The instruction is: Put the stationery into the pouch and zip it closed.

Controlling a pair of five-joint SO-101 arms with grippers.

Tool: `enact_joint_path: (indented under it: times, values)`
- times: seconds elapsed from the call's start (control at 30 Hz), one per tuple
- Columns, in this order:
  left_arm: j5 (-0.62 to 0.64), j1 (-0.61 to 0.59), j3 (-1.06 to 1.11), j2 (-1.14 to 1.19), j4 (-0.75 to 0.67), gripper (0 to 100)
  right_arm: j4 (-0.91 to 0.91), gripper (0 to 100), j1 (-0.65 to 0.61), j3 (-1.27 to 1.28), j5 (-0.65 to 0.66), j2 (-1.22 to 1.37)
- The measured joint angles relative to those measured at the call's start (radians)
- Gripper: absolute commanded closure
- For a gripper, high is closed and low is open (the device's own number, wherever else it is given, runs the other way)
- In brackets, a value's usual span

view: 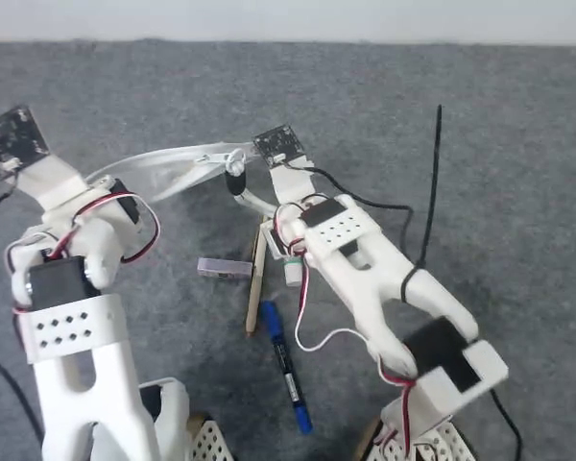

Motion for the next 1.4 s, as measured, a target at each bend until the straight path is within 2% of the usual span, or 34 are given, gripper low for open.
enact_joint_path:
  times: [0.33,0.57,0.87,1.17,1.4]
  values:
    - [0.000,0.000,0.000,0.000,0.000,99,0.000,84.6,0.000,-0.087,0.000,0.160]
    - [0.000,0.000,0.000,0.000,0.000,99,0.095,99.6,0.005,-0.204,0.000,0.245]
    - [0.000,0.000,0.000,0.000,0.000,99,0.322,99.3,0.005,-0.391,0.038,0.338]
    - [0.000,0.000,0.000,0.000,0.000,99,0.374,99.3,0.025,-0.402,0.038,0.339]
    - [0.000,0.000,0.000,0.000,0.000,99,0.500,99.3,0.028,-0.416,0.040,0.307]
